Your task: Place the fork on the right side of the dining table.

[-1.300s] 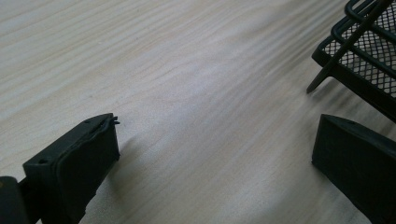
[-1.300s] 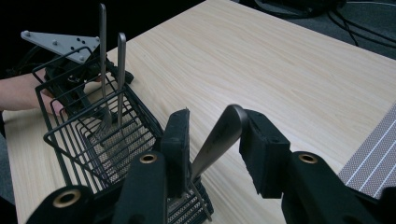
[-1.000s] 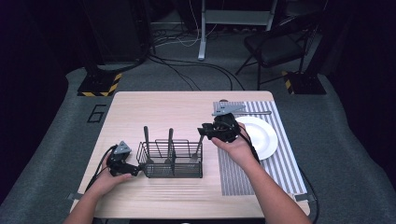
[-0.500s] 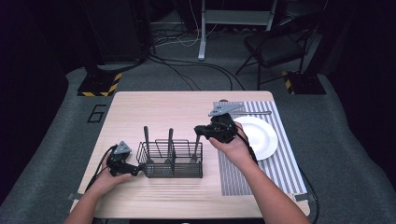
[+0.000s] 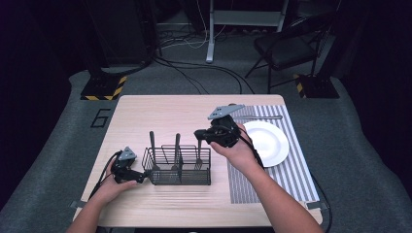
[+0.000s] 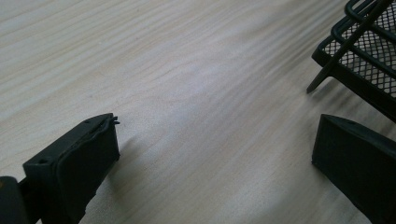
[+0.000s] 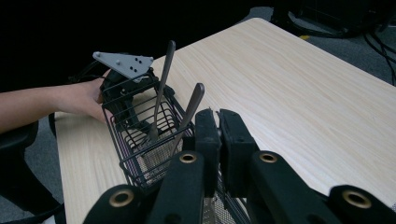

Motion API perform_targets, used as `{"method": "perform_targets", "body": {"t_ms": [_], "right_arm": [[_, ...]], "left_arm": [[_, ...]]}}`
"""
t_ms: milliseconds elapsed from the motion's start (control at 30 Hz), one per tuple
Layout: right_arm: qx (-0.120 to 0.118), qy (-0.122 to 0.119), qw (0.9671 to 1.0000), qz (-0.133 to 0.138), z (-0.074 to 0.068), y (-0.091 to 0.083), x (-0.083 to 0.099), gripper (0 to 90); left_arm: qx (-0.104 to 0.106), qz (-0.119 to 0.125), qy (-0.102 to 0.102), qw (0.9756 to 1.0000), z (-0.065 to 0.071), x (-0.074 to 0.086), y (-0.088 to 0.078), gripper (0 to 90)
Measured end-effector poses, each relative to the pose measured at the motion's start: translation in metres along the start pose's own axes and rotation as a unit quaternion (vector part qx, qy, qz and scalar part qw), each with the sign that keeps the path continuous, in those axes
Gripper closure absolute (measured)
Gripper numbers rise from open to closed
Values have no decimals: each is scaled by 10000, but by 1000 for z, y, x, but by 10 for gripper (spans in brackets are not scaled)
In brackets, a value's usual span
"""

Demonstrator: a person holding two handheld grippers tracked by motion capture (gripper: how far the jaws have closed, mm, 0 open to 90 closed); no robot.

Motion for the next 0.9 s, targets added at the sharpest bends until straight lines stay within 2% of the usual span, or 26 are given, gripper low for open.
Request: {"method": "perform_targets", "body": {"t_ms": [633,900], "right_arm": [[-11,-85,9999,74,-6,-12,-33,867],[56,-164,9998,122,-7,-22,-50,867]], "left_arm": [[4,0,-9,10000,0,0,0,2],[3,0,-1,10000,0,0,0,2]]}}
Point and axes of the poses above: each handheld gripper's, and its own axes: y roughly forward along the jaws, x roughly out of its underside, z roughly to its right, the point moved 4 cm from there along y, roughly forward along the jaws, and after that the axes turned 14 degrees about -y, right-handed, at the moved point
